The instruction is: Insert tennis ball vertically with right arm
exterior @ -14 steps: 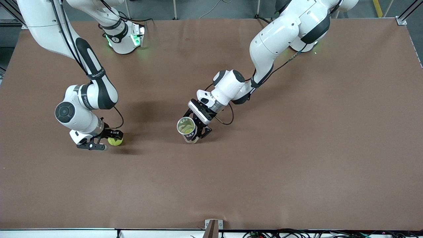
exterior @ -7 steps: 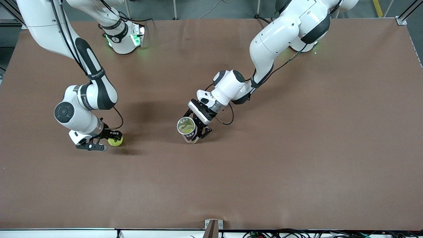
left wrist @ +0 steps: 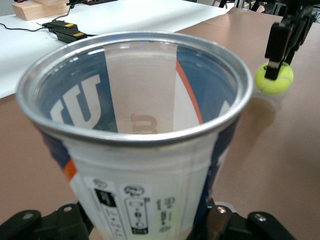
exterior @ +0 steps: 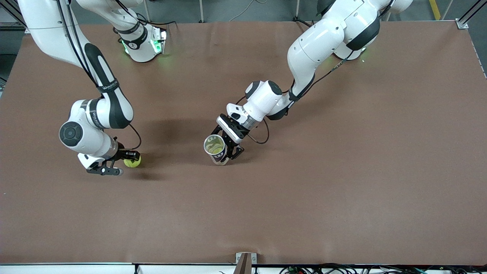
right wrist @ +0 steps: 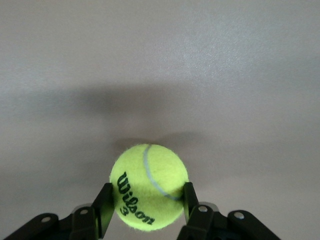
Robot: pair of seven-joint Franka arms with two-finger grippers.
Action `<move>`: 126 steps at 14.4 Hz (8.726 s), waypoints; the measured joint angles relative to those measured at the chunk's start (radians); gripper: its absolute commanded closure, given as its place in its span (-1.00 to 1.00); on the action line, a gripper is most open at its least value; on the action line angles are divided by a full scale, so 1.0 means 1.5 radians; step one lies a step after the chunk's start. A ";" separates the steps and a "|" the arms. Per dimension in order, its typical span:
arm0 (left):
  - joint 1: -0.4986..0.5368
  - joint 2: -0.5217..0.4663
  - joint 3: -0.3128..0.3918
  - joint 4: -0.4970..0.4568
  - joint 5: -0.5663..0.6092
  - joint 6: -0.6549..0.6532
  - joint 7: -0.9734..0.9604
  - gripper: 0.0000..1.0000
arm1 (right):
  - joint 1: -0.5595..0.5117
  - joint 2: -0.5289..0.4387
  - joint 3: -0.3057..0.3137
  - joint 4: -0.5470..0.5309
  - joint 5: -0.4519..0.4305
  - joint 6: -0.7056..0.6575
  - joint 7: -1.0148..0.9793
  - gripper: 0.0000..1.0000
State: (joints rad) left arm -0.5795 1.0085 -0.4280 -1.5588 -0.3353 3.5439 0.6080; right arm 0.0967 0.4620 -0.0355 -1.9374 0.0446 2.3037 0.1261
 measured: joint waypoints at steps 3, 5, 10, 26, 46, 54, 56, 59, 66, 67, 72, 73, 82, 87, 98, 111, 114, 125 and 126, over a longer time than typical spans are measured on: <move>0.000 0.000 0.000 0.000 0.000 0.000 0.000 -0.55 | 0.003 -0.003 0.008 0.073 0.009 -0.114 0.060 0.99; 0.000 0.000 0.000 0.000 0.000 0.000 0.000 -0.55 | 0.020 -0.012 0.013 0.103 0.034 -0.166 0.118 0.99; 0.000 0.000 0.000 0.000 0.000 0.000 0.000 -0.55 | 0.079 -0.030 0.017 0.169 0.097 -0.261 0.259 0.99; 0.001 0.000 0.000 0.000 0.000 0.000 0.000 -0.55 | 0.151 -0.030 0.019 0.258 0.359 -0.312 0.567 0.99; 0.000 0.000 0.000 0.000 0.001 0.000 0.000 -0.57 | 0.221 0.025 0.017 0.278 0.397 -0.205 0.644 -0.11; 0.000 0.000 0.000 0.000 0.001 0.000 0.000 -0.58 | 0.221 0.031 0.014 0.278 0.387 -0.203 0.644 -1.00; 0.000 0.000 0.000 0.000 0.001 0.000 0.000 -0.59 | 0.221 0.031 0.013 0.284 0.387 -0.201 0.644 -1.00; 0.000 0.001 0.000 0.000 0.001 0.000 0.000 -0.72 | 0.214 0.031 0.006 0.308 0.352 -0.201 0.629 -1.00; 0.002 0.002 0.003 -0.007 0.000 0.000 0.000 -1.00 | 0.104 0.024 -0.002 0.336 0.180 -0.340 0.280 -1.00; 0.002 0.002 0.003 -0.010 0.000 0.000 0.000 -1.00 | 0.089 0.018 -0.002 0.340 0.153 -0.360 0.235 -1.00; 0.016 -0.009 0.003 -0.056 0.000 -0.019 0.000 -1.00 | 0.051 -0.027 -0.002 0.343 0.053 -0.443 0.072 -1.00; 0.025 -0.018 0.003 -0.068 0.000 -0.036 0.000 -1.00 | 0.046 -0.037 -0.002 0.344 0.034 -0.463 0.047 -1.00; 0.202 -0.222 0.006 -0.104 0.000 -0.503 -0.012 -1.00 | 0.005 -0.140 -0.002 0.345 -0.049 -0.592 -0.076 -1.00; 0.264 -0.360 0.075 -0.088 0.030 -0.773 -0.101 -1.00 | -0.054 -0.152 -0.004 0.345 -0.055 -0.598 -0.135 -1.00; 0.294 -0.511 0.248 0.105 0.188 -1.193 -0.329 -1.00 | -0.086 -0.140 0.004 0.405 -0.054 -0.591 -0.140 -1.00; 0.376 -0.739 0.263 0.009 0.189 -1.379 -0.386 -1.00 | -0.031 -0.194 -0.036 0.385 -0.052 -0.618 -0.136 -1.00; 0.353 -0.775 0.261 -0.031 0.189 -1.379 -0.395 -1.00 | -0.035 -0.220 -0.043 0.364 -0.052 -0.619 -0.136 -1.00; 0.354 -0.770 0.265 -0.039 0.246 -1.375 -0.395 -1.00 | -0.071 -0.293 -0.009 0.318 -0.052 -0.617 -0.136 -1.00; 0.354 -0.765 0.268 -0.033 0.246 -1.375 -0.394 -1.00 | -0.072 -0.300 -0.006 0.316 -0.052 -0.619 -0.136 -1.00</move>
State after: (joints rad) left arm -0.0482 -0.1397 -0.0264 -1.6090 0.0331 1.4819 0.0168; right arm -0.0118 0.0124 -0.0437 -1.4632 -0.0326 1.3758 -0.0786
